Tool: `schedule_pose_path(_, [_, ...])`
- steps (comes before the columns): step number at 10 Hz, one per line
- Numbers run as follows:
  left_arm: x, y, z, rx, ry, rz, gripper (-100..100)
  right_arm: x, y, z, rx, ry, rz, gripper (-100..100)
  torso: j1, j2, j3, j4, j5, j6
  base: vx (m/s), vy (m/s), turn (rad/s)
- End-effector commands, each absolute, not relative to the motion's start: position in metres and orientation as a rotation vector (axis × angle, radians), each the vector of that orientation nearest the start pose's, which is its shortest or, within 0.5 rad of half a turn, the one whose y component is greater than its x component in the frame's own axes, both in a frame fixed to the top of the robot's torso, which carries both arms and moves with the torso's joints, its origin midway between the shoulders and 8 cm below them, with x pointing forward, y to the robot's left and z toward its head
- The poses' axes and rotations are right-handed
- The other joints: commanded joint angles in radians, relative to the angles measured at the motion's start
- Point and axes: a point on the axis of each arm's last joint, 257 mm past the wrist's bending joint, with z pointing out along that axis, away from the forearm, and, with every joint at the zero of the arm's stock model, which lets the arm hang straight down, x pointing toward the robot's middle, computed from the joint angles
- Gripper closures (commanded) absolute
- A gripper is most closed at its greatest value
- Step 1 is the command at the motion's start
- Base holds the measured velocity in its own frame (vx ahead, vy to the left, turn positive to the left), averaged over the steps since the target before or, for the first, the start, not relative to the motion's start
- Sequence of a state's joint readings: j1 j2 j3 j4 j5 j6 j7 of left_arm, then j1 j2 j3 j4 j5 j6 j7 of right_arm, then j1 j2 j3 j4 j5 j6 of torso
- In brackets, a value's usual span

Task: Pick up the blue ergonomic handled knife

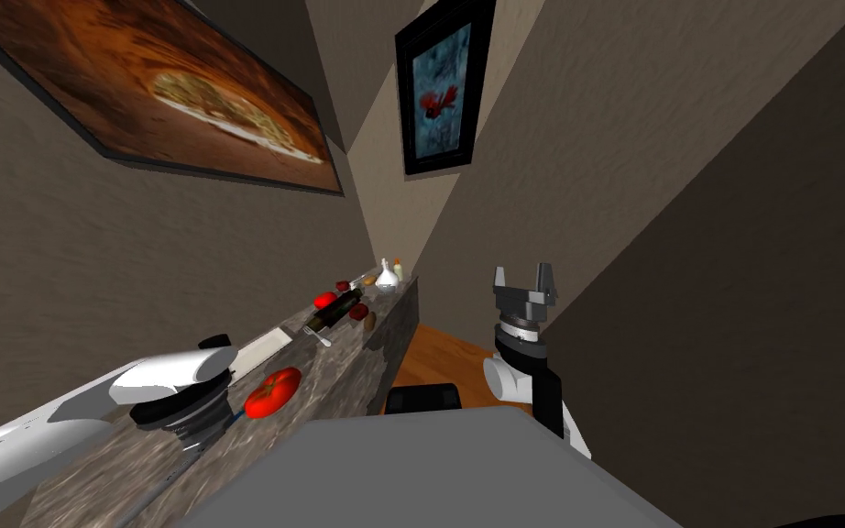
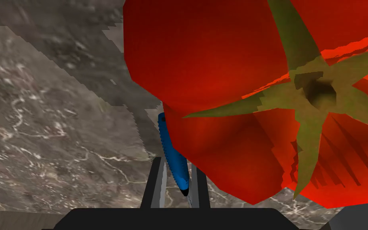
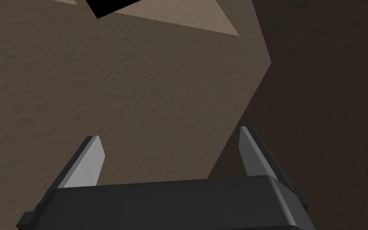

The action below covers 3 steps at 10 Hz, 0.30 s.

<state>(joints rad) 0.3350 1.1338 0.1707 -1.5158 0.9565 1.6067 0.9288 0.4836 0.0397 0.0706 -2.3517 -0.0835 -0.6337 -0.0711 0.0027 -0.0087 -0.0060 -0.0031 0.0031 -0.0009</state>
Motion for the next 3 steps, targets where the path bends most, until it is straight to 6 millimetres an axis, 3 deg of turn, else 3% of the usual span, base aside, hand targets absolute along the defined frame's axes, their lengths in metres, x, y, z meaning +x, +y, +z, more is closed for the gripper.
schedule_pose_path(1, [0.1368, 0.5975, -0.3283, -2.93, 0.65, 0.438, 100, 0.3033, -0.2675, 0.082, 0.587, 0.347, 1.535, 0, 0.0, 0.0, 0.0, 0.0, 0.0, 0.0, 0.068, 0.013, 0.098])
schedule_pose_path(2, [0.137, 0.5985, -0.3299, -2.932, 0.638, 0.436, 100, 0.3033, -0.2675, 0.082, 0.587, 0.347, 1.535, 0, 0.0, 0.001, 0.0, 0.0, 0.0, 0.0, 0.026, 0.005, 0.017])
schedule_pose_path(3, [0.1371, 0.5982, -0.3292, -2.932, 0.638, 0.436, 0, 0.3034, -0.2674, 0.082, 0.587, 0.347, 1.535, 0, 0.0, 0.002, 0.001, 0.0, 0.001, 0.001, 0.005, 0.0, -0.003])
